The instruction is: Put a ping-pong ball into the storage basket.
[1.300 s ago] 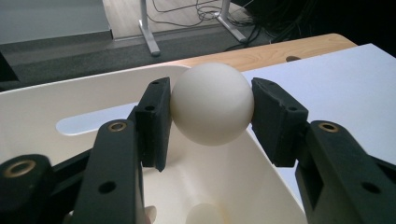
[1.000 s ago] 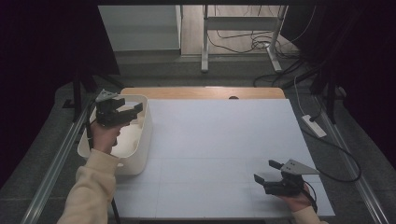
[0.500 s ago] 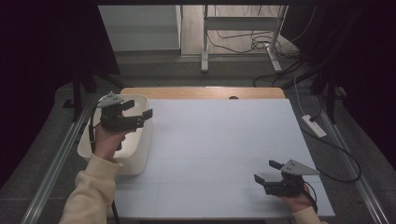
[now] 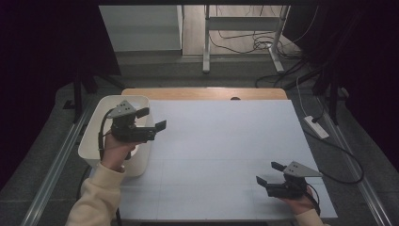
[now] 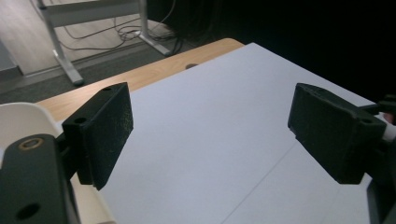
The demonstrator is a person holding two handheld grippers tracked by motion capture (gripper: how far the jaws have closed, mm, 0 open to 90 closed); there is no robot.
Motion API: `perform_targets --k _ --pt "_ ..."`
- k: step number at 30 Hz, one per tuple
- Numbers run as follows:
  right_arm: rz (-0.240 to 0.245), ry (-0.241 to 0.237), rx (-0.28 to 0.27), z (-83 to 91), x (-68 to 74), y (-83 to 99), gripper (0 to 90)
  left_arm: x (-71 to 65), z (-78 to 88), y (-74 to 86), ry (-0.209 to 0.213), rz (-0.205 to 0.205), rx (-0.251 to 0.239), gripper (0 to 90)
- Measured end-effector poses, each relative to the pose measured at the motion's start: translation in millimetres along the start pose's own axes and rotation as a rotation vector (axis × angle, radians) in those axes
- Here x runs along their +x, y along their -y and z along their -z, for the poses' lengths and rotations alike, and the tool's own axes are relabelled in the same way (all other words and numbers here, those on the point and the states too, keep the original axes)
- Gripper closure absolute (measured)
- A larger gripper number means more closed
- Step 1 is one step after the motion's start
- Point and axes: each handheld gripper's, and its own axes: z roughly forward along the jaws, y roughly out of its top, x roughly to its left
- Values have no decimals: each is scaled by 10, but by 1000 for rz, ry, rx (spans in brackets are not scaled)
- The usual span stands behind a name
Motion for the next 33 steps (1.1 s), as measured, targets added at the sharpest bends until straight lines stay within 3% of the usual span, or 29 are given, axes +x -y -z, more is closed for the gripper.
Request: perform_targets --k 6,14,25,33 --pt "-2 -1 -2 4 -3 2 144 -121 -74 29 54 -13 -2 150" --pt "-3 -1 -4 5 -1 3 145 -271 -166 89 94 -38 20 150" --pt "-5 0 -2 11 -2 3 145 -498 -269 273 154 -74 54 152" --pt "0 -5 -6 14 1 4 143 -619 -296 462 170 -98 67 152"
